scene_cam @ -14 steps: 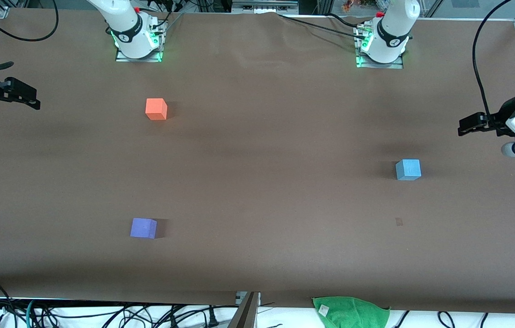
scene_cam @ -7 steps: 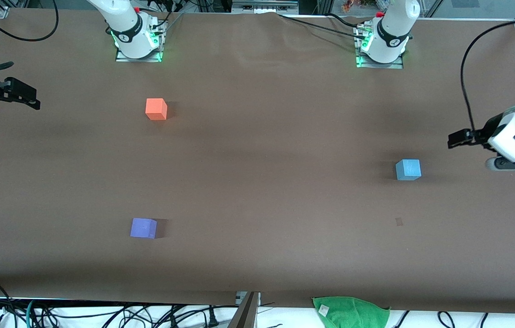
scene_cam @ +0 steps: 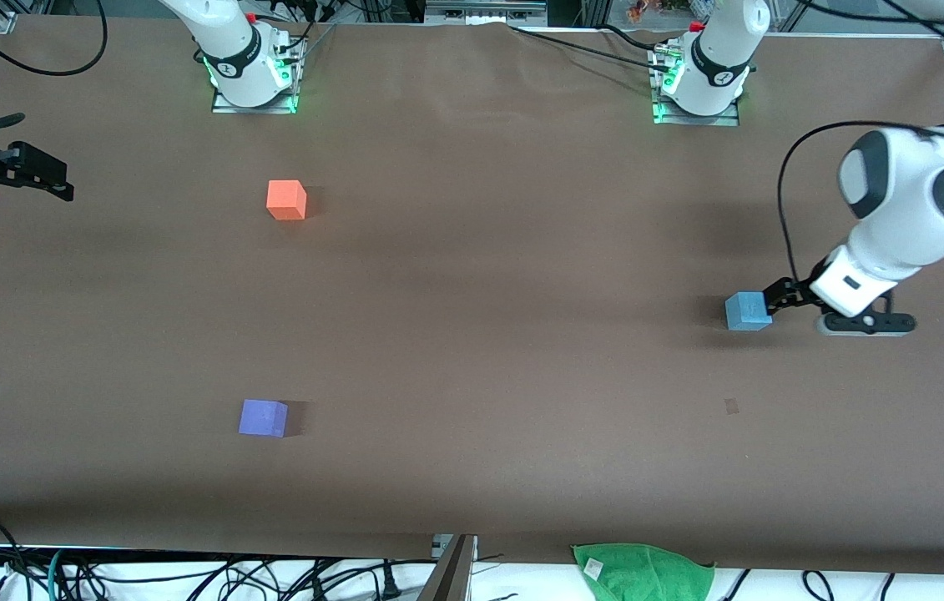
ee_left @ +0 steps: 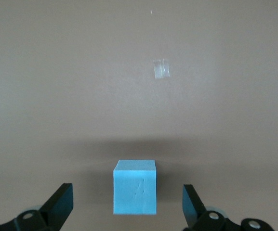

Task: Place blue block between orange and purple blocks
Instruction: 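Reach the left gripper down to the light-blue cube and grasp it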

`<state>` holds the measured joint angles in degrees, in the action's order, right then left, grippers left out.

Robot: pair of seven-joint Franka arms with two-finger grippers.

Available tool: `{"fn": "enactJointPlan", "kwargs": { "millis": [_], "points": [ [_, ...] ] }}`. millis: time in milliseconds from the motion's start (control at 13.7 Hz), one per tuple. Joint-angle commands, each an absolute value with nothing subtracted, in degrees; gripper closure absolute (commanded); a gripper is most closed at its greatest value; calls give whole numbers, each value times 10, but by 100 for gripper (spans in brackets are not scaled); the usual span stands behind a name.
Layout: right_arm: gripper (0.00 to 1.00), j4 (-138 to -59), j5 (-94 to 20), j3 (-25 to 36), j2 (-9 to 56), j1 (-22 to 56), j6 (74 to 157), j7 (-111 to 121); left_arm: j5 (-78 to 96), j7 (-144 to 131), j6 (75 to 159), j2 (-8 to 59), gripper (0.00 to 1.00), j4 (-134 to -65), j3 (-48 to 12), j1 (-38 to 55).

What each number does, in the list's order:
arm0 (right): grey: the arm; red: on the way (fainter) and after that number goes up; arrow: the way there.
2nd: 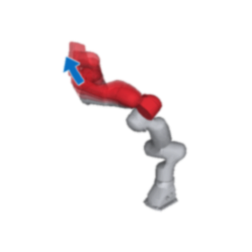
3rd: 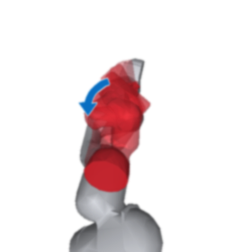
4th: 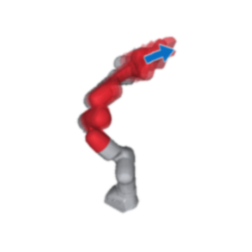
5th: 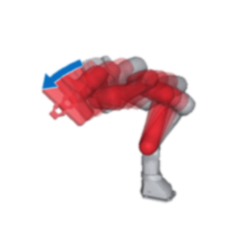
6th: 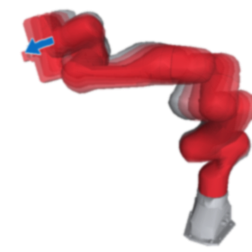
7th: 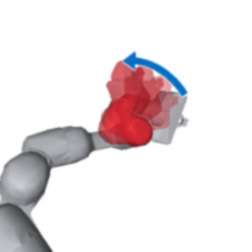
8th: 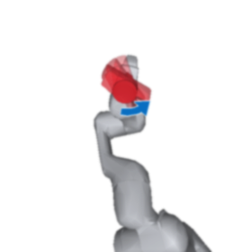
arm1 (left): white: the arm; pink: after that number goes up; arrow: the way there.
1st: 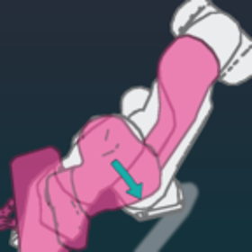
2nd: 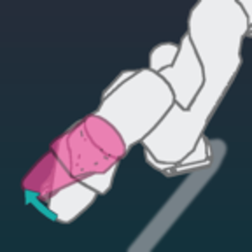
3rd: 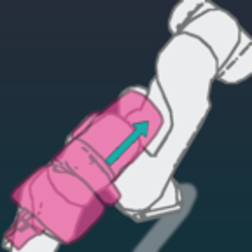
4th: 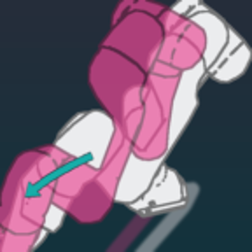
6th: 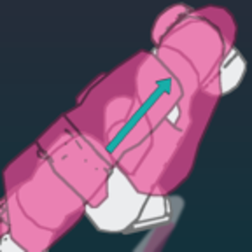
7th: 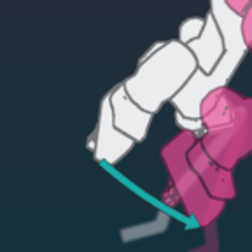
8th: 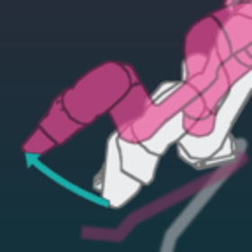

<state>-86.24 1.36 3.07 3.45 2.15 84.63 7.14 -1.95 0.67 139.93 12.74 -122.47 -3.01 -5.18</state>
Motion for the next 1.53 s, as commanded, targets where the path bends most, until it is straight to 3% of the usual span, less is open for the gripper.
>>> {"fn": "enactJointPlan", "kwargs": {
  "millis": [0, 146, 801, 874, 946, 1092, 1165, 1310, 1456],
  "points": [
    [0, -858, 12, 29, 35, 17, 846, 78, -24, 18, 1485, 152, 0, -1263, -30, -54],
    [0, -857, 12, 29, 36, 16, 846, 78, -24, 18, 1523, 173, 0, -1283, -30, -54],
    [0, -858, 11, 29, 36, 16, 847, 78, -24, 18, 1524, 218, 0, -1286, -31, -55],
    [0, -857, 11, 29, 35, 15, 847, 78, -24, 18, 1524, 222, 18, -1288, -31, -55],
    [0, -858, 11, 29, 36, 15, 847, 78, -24, 18, 1524, 223, 46, -1288, -30, -55],
    [0, -858, 11, 29, 35, 16, 847, 78, -24, 18, 1516, 218, 86, -1283, -31, -56],
    [0, -858, 11, 29, 36, 16, 847, 78, -23, 17, 1514, 217, 90, -1283, -31, -56],
    [0, -858, 11, 29, 36, 16, 847, 78, -24, 15, 1509, 201, 88, -1279, -31, -56],
    [0, -858, 11, 29, 36, 15, 847, 78, -19, 7, 1431, 168, 88, -1249, -34, -48]
  ]
}}
